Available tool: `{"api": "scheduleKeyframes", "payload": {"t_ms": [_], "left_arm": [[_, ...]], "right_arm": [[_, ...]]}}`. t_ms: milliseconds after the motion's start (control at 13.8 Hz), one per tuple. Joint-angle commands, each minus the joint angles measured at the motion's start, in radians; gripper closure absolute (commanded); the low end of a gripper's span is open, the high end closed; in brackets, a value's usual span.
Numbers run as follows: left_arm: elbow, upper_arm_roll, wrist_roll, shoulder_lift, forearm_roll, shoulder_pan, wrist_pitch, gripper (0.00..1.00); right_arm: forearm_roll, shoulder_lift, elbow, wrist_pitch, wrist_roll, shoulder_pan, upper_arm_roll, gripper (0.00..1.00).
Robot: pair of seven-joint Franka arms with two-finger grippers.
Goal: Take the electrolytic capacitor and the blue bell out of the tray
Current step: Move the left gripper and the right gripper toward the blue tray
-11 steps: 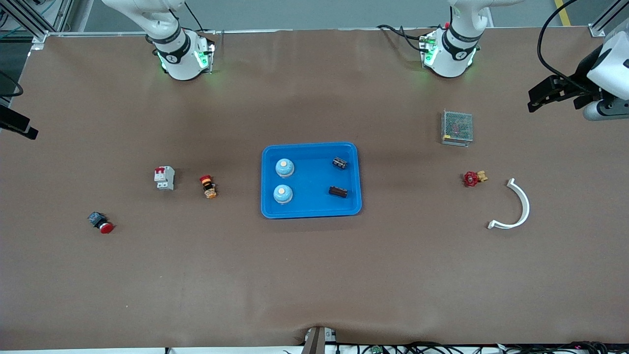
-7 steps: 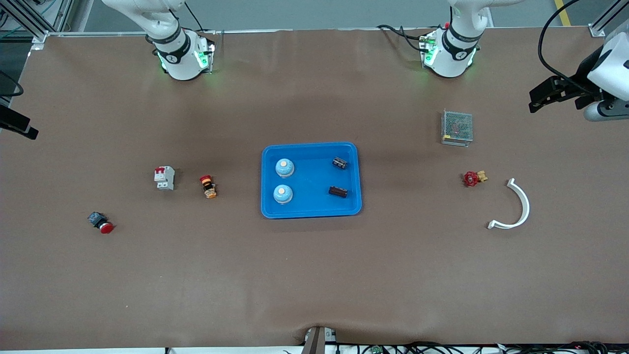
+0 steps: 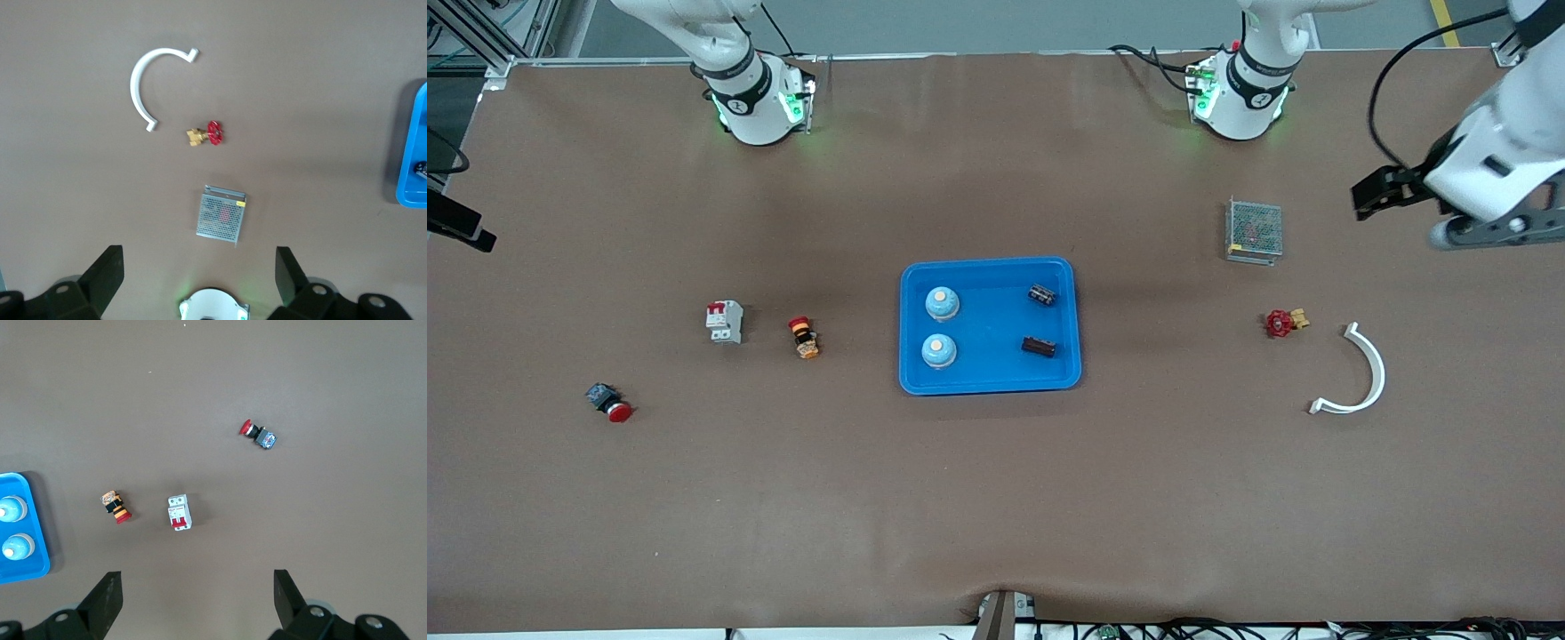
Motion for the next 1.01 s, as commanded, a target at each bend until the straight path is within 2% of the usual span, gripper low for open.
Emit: {"api": "scheduleKeyframes", "payload": {"t_ms": [0, 289, 506, 650, 794, 939], "left_arm": [[-0.035, -0.056, -0.105, 0.042, 0.02, -0.008, 0.018, 0.0], [-0.183, -0.142, -0.306, 0.044, -0.006, -0.005, 0.184, 0.0], [-0.317, -0.202, -0.511, 0.056, -0.052, -0.008, 0.372, 0.0], [-0.329, -0.262, -0.694, 0.119, -0.057, -0.008, 0.445, 0.0], [-0.329, -0.322, -0.878, 0.196, -0.057, -0.011, 0.539, 0.0], [-0.328, -0.345, -1.015, 0.263, -0.055, -0.036, 0.632, 0.0]], "right_arm": [[-0.002, 0.005, 0.017, -0.004, 0.01, -0.006, 0.007, 0.0], [0.027, 0.036, 0.011, 0.031, 0.019, -0.007, 0.007, 0.0], [0.051, 0.097, 0.0, 0.089, 0.195, 0.004, 0.01, 0.0], [0.067, 0.102, -0.059, 0.212, 0.362, 0.023, 0.012, 0.0], [0.019, 0.105, -0.111, 0.258, 0.474, 0.108, 0.01, 0.0], [0.022, 0.134, -0.156, 0.313, 0.717, 0.184, 0.013, 0.0]]}}
